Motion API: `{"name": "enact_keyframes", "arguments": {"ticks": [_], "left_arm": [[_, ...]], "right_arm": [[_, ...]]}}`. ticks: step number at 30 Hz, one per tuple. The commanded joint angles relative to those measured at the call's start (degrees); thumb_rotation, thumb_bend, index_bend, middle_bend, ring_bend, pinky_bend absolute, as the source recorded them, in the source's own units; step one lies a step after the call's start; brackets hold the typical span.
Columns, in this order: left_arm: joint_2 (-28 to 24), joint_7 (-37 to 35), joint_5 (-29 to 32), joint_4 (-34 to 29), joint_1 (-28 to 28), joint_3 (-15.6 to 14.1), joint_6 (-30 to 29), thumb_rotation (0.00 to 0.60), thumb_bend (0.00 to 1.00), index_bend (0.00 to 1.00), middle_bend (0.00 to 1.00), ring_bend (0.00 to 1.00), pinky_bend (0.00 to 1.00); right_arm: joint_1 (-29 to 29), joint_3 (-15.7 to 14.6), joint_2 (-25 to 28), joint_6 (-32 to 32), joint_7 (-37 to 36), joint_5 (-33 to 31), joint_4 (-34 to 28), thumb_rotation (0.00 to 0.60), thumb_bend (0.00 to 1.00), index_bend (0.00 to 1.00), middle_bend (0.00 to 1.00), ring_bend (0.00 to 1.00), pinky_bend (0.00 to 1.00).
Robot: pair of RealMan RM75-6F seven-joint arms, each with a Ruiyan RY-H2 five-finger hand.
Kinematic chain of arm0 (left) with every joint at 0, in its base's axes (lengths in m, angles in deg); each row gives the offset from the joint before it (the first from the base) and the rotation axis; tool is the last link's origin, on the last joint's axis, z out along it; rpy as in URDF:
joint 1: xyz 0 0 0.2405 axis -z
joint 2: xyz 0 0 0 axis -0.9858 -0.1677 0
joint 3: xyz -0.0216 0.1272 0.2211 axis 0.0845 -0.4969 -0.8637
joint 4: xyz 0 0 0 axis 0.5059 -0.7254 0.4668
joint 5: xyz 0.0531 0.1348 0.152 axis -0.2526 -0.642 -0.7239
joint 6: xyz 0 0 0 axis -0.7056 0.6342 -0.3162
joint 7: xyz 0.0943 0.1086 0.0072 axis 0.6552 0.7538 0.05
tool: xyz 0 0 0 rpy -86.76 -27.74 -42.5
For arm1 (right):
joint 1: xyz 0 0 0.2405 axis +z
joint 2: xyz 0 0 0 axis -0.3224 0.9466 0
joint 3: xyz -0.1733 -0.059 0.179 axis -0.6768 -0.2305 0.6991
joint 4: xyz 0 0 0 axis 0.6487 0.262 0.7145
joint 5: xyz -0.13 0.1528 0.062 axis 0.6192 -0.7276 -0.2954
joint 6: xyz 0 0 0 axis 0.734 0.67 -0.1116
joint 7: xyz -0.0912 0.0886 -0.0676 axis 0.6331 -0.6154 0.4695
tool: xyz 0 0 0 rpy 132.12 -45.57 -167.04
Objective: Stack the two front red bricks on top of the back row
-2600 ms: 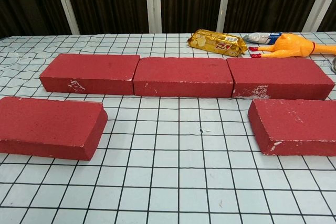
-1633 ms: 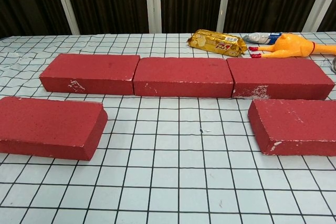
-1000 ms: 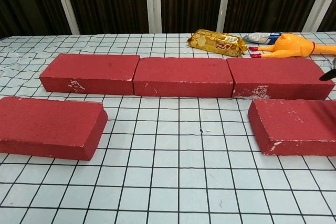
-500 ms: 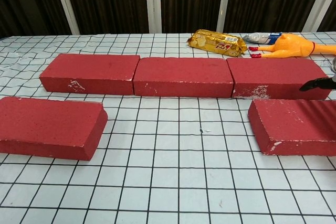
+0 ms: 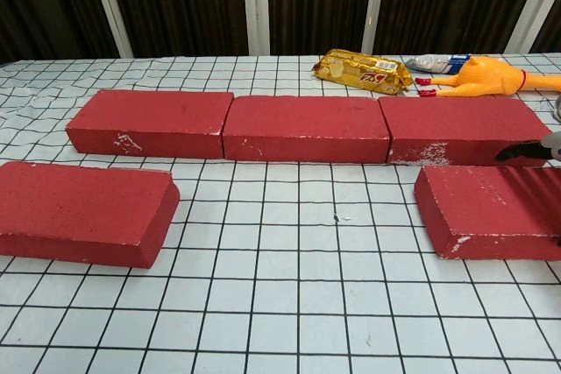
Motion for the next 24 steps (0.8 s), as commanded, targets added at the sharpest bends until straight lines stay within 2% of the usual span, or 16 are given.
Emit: {"name": "enact_keyframes", "arguments": {"ticks": [1, 13, 24], "left_arm": [[0.03, 0.02, 0.03, 0.02, -0.01, 0.04, -0.01, 0.600, 0.00, 0.11, 0.00, 0.00, 0.03], [0.17, -0.04, 0.06, 0.09, 0.03, 0.12, 0.09, 0.600, 0.00, 0.11, 0.00, 0.00, 0.03], [0.14, -0.43, -0.05, 0.02, 0.04, 0.06, 0.19, 0.600, 0.00, 0.11, 0.00, 0.00, 0.03]], "right_arm": [[0.46, -0.10, 0.02, -0.06, 0.13, -0.56, 0.13, 0.600, 0.19, 0.00, 0.00, 0.00, 0.00], [2.43, -0.99, 0.06, 0.83, 1.57, -3.69, 0.10, 0.600, 0.19, 0.00, 0.01, 0.00, 0.00], [2.98, -1.44, -0.90, 2.41, 1.52, -4.40, 0.66, 0.600, 0.19, 0.04, 0.13, 0.09, 0.00]]}}
